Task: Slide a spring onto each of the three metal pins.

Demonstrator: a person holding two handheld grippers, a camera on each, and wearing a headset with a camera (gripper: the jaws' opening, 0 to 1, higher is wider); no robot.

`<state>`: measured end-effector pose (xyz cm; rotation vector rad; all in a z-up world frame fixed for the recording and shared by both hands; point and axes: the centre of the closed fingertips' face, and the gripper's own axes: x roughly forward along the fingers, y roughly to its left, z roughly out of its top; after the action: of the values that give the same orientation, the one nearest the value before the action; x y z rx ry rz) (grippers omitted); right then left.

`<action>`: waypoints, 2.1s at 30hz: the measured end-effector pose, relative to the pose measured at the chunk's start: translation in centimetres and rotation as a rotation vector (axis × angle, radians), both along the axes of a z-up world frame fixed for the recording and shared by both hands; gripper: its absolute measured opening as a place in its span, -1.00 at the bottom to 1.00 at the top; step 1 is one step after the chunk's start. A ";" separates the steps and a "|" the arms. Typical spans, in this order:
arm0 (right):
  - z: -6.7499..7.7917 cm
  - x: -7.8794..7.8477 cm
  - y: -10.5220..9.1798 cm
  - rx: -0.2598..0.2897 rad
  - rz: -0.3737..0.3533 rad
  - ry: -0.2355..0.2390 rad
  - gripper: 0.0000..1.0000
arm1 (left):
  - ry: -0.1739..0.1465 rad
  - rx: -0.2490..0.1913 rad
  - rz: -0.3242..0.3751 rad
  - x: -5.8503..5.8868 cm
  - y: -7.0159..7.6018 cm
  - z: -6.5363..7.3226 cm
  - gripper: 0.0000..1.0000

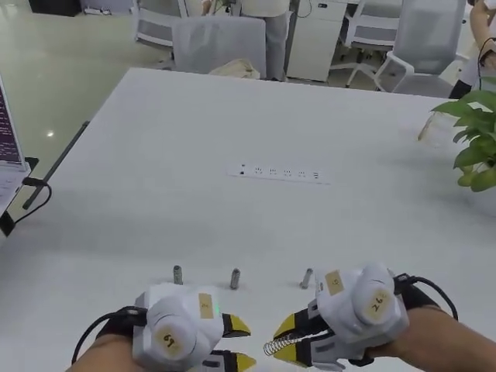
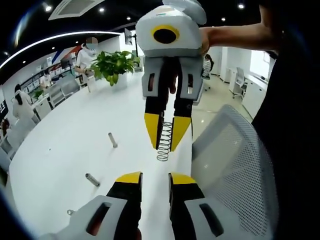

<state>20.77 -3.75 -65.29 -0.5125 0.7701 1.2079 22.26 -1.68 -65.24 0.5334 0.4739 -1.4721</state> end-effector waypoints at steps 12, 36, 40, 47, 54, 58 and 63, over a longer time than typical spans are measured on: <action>-0.4 0.9 -2.3 -0.011 -0.040 0.005 -0.83 | 0.042 -0.056 0.142 2.0 2.1 0.8 -0.60; -1.0 6.6 -7.5 -0.123 -0.108 -0.024 -0.83 | 0.036 -0.077 0.400 5.7 9.1 0.8 -0.21; -1.4 7.6 -8.4 -0.154 -0.120 -0.016 -0.83 | 0.033 -0.083 0.439 6.1 10.1 0.8 -0.18; -1.9 9.2 -9.7 -0.176 -0.143 -0.013 -0.83 | 0.036 -0.073 0.481 6.4 11.5 0.5 -0.06; -2.7 10.6 -10.8 -0.205 -0.150 0.012 -0.83 | 0.035 -0.077 0.538 7.2 12.9 0.6 0.03; -3.5 11.1 -11.6 -0.230 -0.158 0.016 -0.83 | 0.042 -0.076 0.555 7.2 13.3 0.4 0.08; -4.3 11.9 -12.6 -0.253 -0.175 0.023 -0.83 | 0.055 -0.066 0.574 6.8 14.2 -0.2 0.13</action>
<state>32.65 -16.38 -69.59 -0.6253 0.9744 0.9606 29.10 12.51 -65.45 0.2701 0.5642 -0.9484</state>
